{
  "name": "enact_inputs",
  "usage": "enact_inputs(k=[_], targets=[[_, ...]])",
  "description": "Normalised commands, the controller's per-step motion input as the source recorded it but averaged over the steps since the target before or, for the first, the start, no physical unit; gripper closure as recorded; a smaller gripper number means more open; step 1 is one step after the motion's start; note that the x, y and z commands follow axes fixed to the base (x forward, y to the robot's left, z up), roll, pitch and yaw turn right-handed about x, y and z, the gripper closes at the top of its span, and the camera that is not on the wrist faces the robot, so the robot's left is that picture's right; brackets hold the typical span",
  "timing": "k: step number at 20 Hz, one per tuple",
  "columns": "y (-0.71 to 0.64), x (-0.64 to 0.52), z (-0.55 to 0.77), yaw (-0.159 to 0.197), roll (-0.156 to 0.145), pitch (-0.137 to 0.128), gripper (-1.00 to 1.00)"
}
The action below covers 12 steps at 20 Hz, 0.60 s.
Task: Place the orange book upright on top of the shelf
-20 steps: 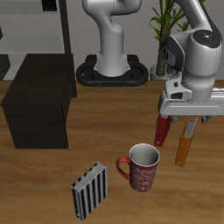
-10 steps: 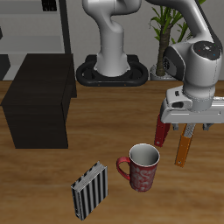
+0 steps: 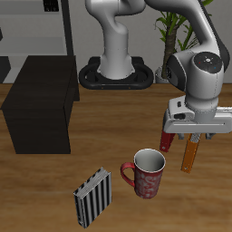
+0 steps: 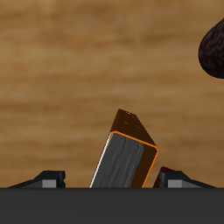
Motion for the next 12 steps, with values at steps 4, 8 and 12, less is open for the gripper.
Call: enact_inputs(k=[4,8,12], targets=[[-0.09,0.04,-0.10,-0.009,-0.004,0.028,1.00],[-0.08,-0.01,-0.08,-0.009,0.003,0.022,1.00],[-0.05,-0.11,0.10,0.008,0.016,-0.006,1.00]])
